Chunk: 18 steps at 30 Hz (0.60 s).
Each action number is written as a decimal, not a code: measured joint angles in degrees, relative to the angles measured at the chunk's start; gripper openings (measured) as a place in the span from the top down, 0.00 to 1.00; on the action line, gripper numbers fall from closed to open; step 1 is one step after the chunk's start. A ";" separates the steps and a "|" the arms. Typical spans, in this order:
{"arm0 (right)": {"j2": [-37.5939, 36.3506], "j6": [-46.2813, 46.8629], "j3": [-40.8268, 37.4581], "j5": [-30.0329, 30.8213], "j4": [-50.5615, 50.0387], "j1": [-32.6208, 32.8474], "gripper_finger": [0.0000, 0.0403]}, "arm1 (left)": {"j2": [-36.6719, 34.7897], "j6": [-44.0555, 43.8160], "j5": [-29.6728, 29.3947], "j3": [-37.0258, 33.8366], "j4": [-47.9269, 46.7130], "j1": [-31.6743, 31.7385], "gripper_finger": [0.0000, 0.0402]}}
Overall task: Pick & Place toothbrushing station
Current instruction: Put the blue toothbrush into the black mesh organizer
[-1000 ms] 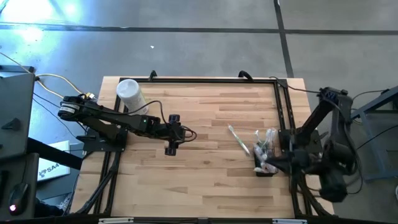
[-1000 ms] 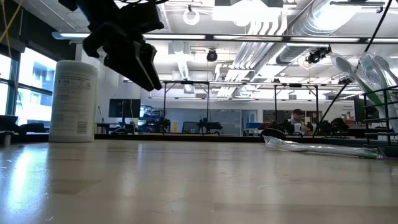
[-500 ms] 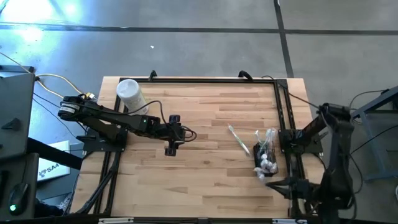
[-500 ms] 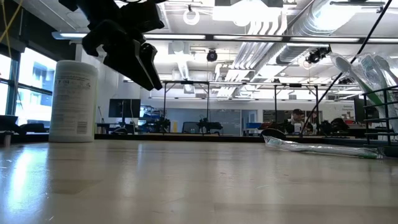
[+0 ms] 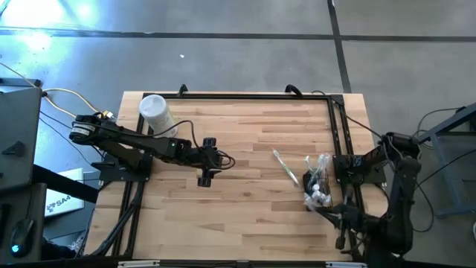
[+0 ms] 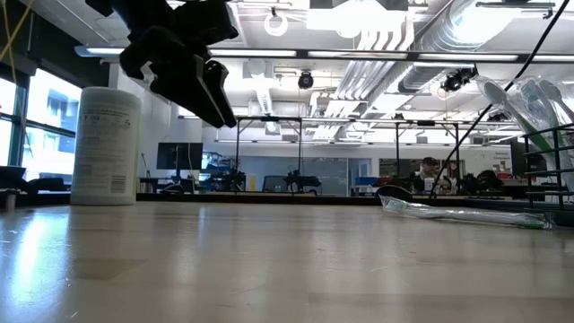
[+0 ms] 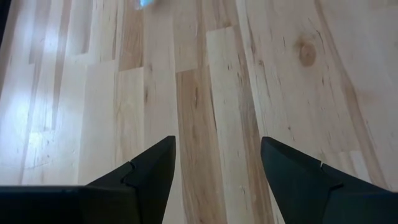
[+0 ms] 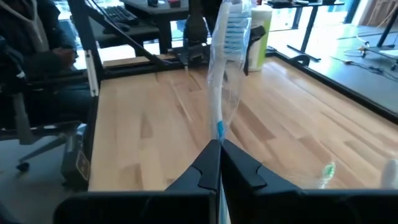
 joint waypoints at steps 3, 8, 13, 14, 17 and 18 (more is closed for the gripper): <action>0.00 2.65 -0.13 0.08 -3.14 0.76 0.99 | 0.00 0.04 0.00 0.00 0.04 0.00 0.42; -0.07 5.34 -3.97 1.18 -3.16 1.11 0.99 | 0.00 0.04 0.02 0.00 -0.01 0.00 0.42; -0.07 8.98 -8.49 1.35 -3.18 1.09 0.99 | 0.00 -0.35 0.07 0.00 -0.16 0.00 0.42; -0.07 10.01 -9.46 1.39 -3.18 1.09 0.99 | 0.00 -0.37 0.06 0.00 -0.16 0.00 0.42; -0.07 12.67 -11.83 1.33 -3.19 1.09 0.99 | 0.00 -0.38 0.07 0.00 -0.11 0.00 0.42; -0.07 13.28 -12.36 1.31 -3.25 1.08 0.99 | 0.00 -0.40 0.07 0.00 -0.07 0.00 0.42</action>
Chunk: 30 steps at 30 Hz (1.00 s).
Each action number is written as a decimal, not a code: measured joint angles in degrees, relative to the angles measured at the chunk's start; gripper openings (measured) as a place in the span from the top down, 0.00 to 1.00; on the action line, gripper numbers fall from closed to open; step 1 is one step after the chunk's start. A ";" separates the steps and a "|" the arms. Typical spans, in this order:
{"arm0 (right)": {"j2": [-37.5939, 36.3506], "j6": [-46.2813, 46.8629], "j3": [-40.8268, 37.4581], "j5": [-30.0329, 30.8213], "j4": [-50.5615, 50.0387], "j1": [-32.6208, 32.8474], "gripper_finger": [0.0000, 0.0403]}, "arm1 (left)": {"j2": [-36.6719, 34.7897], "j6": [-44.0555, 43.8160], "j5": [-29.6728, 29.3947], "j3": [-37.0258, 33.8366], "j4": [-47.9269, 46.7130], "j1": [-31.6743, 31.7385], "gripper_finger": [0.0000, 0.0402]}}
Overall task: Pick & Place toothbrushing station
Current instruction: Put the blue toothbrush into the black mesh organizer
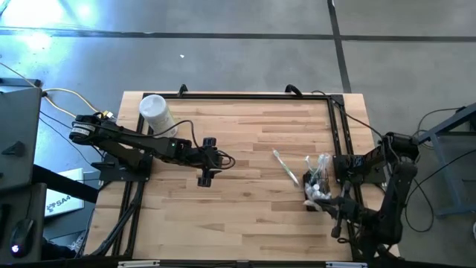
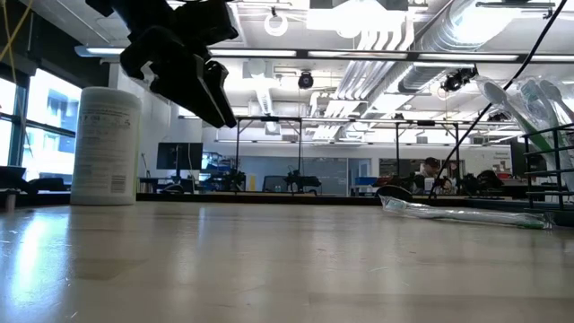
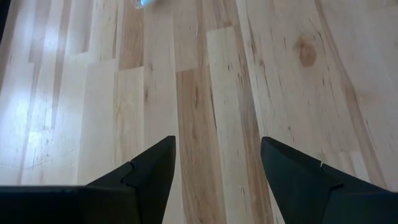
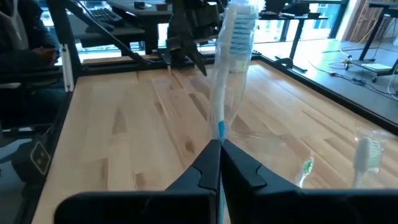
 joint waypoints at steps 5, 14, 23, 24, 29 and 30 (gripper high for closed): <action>0.00 -0.46 -0.67 0.86 -0.04 -0.02 0.99 | 0.00 0.00 0.00 0.00 0.20 0.00 0.42; 0.00 -3.03 -0.67 -1.37 -0.06 -0.02 0.99 | 0.00 -0.02 0.02 0.00 0.22 0.00 0.42; -1.64 -7.45 -0.62 2.22 -0.05 -0.03 0.99 | 0.00 -0.07 0.04 0.00 0.81 -0.02 0.42; -1.97 -7.92 -0.62 1.49 -0.08 -0.12 0.99 | 0.00 -0.12 0.04 0.00 0.97 0.00 0.42; -2.99 -8.93 -0.62 -0.99 -0.15 -1.27 0.99 | 0.00 -0.15 0.07 0.00 1.75 0.00 0.42; -3.05 -9.16 -0.62 -1.87 -0.16 -1.79 0.99 | 0.00 -0.15 0.07 0.00 2.07 0.00 0.42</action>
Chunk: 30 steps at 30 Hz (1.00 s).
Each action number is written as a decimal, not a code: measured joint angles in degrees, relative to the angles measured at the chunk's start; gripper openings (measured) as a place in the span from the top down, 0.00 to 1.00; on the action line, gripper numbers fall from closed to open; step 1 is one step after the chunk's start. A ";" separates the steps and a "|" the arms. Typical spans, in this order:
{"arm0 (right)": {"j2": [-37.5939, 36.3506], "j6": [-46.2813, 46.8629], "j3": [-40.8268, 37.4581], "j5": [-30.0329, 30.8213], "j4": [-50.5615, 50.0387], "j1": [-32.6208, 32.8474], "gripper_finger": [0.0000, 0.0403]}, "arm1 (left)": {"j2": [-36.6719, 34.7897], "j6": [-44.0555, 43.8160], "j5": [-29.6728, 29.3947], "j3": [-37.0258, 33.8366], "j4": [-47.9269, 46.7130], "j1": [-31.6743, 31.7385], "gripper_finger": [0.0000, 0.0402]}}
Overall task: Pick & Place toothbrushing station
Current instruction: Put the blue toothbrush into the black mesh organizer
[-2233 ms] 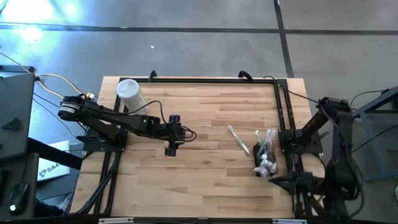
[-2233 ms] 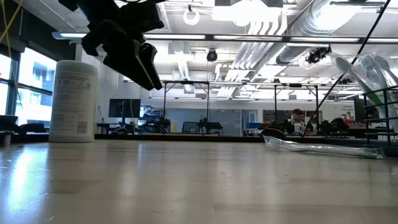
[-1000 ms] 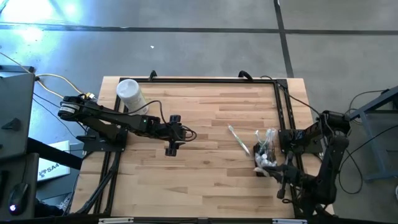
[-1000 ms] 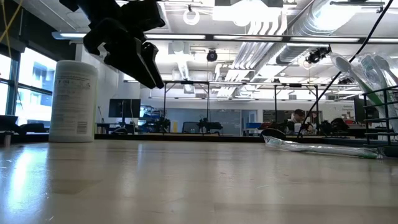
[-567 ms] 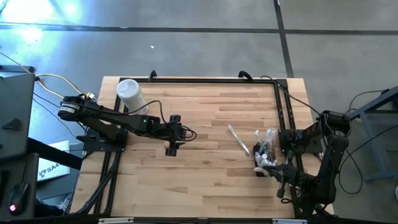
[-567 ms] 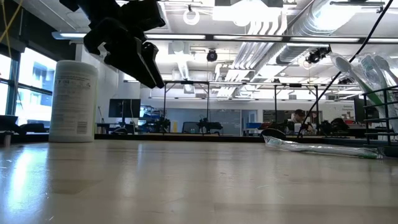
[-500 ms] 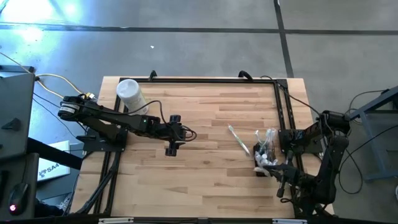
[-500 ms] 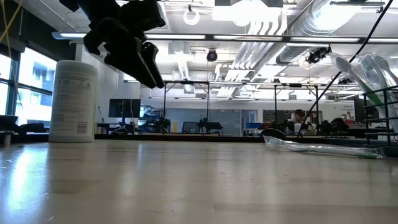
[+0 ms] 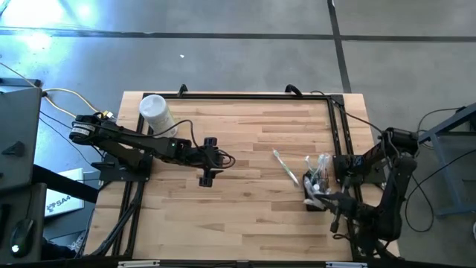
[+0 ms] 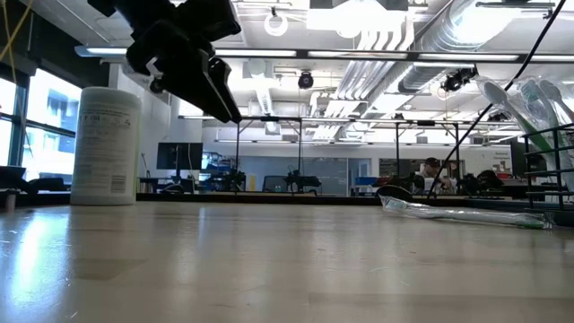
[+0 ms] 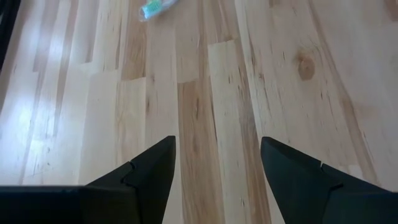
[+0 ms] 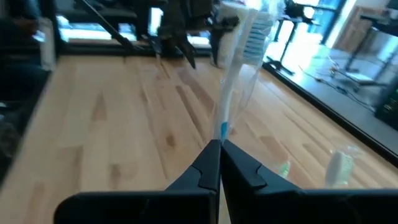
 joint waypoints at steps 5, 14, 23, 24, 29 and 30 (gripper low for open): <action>-0.01 -0.93 0.00 -2.13 -0.01 -1.44 0.99 | 0.00 0.02 0.00 0.00 0.74 0.00 0.42; 1.03 -0.74 0.00 -2.74 0.23 -1.12 0.99 | 0.00 0.00 0.00 0.00 0.82 0.00 0.42; 2.46 -1.66 0.00 -1.97 0.12 0.06 0.99 | 0.00 0.22 9.54 0.00 5.41 -0.02 0.42; 2.69 -2.06 0.00 -1.70 0.12 0.06 0.99 | 0.00 0.33 10.43 0.00 5.93 -0.01 0.42; 4.34 -2.84 0.00 -0.91 0.10 0.06 0.99 | 0.00 0.43 15.06 0.00 11.27 0.00 0.42; 4.75 -2.86 0.00 -0.58 0.08 0.11 0.99 | 0.00 0.37 16.37 0.00 12.90 0.00 0.42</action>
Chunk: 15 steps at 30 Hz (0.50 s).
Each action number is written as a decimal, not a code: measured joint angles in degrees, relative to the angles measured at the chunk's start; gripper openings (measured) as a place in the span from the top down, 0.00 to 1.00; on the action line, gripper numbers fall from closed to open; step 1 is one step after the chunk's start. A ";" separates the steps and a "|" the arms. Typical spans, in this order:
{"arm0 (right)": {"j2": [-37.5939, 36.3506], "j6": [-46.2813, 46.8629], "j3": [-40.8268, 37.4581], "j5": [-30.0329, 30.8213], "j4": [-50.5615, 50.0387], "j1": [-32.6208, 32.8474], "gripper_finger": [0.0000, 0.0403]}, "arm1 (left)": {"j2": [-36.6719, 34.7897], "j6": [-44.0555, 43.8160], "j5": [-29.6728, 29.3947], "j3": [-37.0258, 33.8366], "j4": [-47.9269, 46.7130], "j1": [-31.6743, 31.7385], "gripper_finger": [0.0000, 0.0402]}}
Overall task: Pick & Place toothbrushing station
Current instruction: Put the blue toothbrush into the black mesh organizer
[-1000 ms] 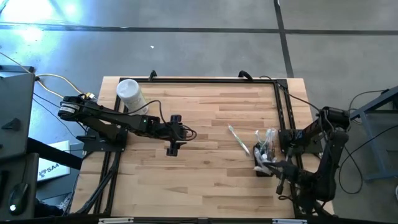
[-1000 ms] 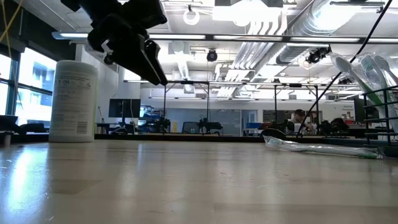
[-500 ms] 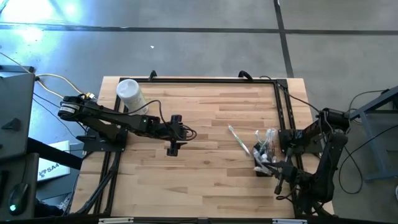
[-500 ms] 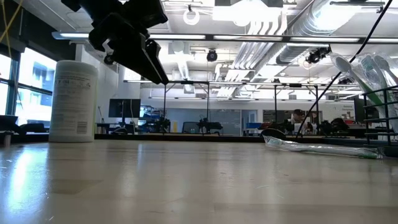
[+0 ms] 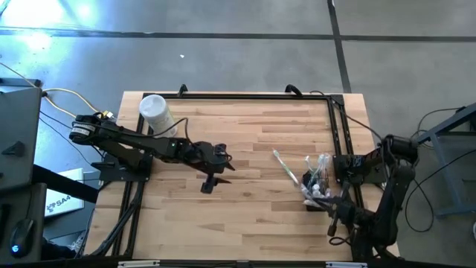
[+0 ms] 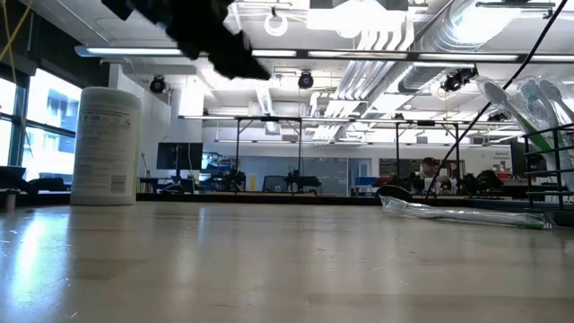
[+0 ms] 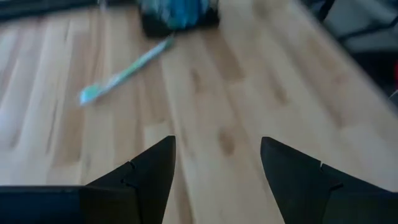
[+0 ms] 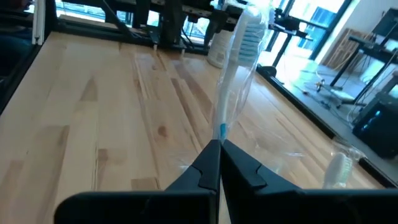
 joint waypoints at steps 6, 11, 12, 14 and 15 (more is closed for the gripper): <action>2.25 1.30 0.00 -1.13 0.00 1.07 0.99 | 0.00 -1.76 6.35 0.00 11.86 -0.02 0.42; 3.03 2.90 0.00 -2.26 0.04 2.49 0.99 | 2.28 -1.90 9.71 0.09 23.69 -0.53 0.42; 3.02 2.98 0.00 -2.01 0.00 2.67 0.99 | 3.22 -1.85 10.26 0.02 26.90 -0.85 0.42; 3.02 3.02 0.00 -2.46 -0.01 2.64 0.99 | 5.39 -1.58 10.65 0.06 33.14 -1.30 0.42; 3.02 3.04 0.00 -2.63 -0.03 2.47 0.99 | 6.64 -1.40 10.70 0.12 36.13 -1.33 0.42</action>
